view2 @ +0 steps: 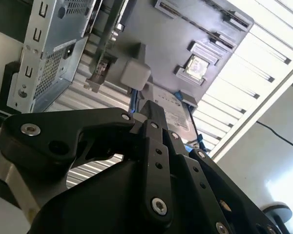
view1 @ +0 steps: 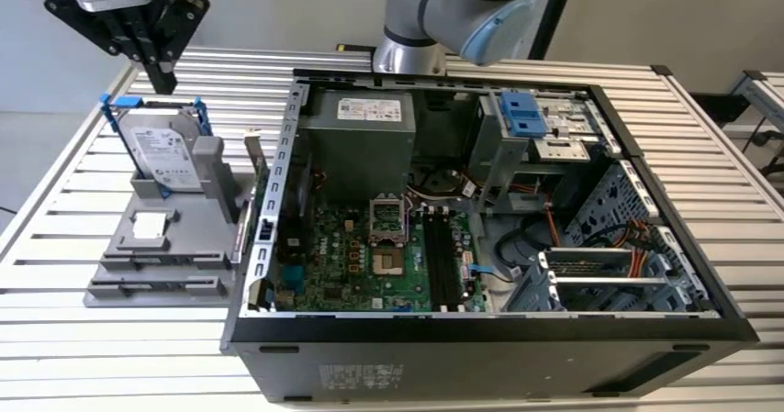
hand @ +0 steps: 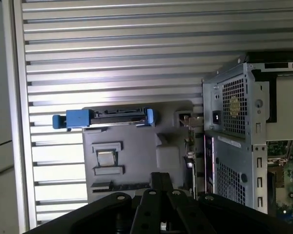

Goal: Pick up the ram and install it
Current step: 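Reach for the ram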

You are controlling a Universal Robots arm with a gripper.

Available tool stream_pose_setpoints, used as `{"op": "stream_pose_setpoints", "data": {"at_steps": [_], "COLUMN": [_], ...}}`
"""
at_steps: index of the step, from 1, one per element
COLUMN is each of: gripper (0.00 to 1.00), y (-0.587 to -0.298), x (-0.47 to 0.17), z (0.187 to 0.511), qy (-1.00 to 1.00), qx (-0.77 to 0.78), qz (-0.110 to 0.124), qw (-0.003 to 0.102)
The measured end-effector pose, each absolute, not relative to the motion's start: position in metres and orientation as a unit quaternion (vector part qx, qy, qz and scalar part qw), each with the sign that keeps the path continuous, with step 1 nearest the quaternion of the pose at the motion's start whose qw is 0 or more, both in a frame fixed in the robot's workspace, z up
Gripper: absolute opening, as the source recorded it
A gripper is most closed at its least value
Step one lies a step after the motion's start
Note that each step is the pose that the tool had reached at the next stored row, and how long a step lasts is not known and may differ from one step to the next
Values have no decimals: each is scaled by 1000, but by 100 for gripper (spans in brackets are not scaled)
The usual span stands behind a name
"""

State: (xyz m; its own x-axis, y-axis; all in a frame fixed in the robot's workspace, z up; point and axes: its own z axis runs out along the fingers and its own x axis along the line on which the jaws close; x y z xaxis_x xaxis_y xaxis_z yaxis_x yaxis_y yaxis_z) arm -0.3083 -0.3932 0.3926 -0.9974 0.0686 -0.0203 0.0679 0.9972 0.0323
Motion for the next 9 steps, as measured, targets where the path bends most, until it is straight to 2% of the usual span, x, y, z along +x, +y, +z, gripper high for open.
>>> {"op": "stream_pose_setpoints", "data": {"at_steps": [9], "gripper": [0], "y": [-393], "x": [-337], "z": [393], "qy": [999], "qx": [34], "qz": [19], "qw": [8]}}
